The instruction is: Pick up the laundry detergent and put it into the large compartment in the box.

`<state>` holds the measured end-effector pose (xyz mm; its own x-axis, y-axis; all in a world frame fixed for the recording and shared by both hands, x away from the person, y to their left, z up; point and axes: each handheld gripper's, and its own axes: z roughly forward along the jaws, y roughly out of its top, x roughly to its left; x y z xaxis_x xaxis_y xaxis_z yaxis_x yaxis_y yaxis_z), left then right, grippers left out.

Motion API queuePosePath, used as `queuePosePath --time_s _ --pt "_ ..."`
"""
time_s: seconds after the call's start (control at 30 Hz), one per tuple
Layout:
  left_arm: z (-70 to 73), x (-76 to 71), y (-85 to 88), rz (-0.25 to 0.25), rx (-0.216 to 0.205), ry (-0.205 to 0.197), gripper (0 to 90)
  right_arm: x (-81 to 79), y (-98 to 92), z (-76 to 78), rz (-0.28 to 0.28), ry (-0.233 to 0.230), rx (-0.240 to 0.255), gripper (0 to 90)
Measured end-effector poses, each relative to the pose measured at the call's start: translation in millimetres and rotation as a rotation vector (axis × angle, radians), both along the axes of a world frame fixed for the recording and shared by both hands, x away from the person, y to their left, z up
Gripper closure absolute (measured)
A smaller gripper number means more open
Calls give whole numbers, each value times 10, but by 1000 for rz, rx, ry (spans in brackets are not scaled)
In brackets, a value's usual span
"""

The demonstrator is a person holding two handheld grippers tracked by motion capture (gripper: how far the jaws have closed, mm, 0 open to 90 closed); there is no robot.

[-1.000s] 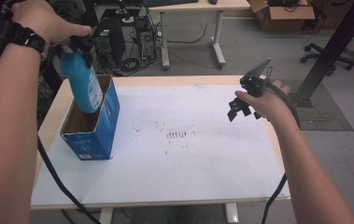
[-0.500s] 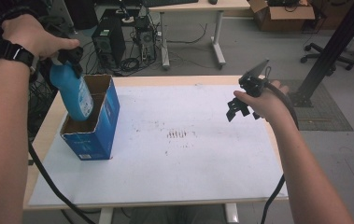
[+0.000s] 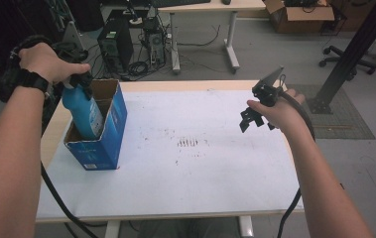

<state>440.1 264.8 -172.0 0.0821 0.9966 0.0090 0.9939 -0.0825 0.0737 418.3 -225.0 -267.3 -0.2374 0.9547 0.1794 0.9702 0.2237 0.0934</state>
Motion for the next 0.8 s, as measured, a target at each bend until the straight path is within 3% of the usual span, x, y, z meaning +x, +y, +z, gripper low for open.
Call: queuePosePath --time_s 0.23,0.57,0.8 --pt "-260 4 26 -23 -14 35 372 5 44 -48 11 7 -1 39" --pt "-594 17 48 -14 -10 58 372 1 64 -105 16 12 -6 39" --pt "-746 29 28 -17 -15 71 372 1 68 -135 17 19 -7 39"
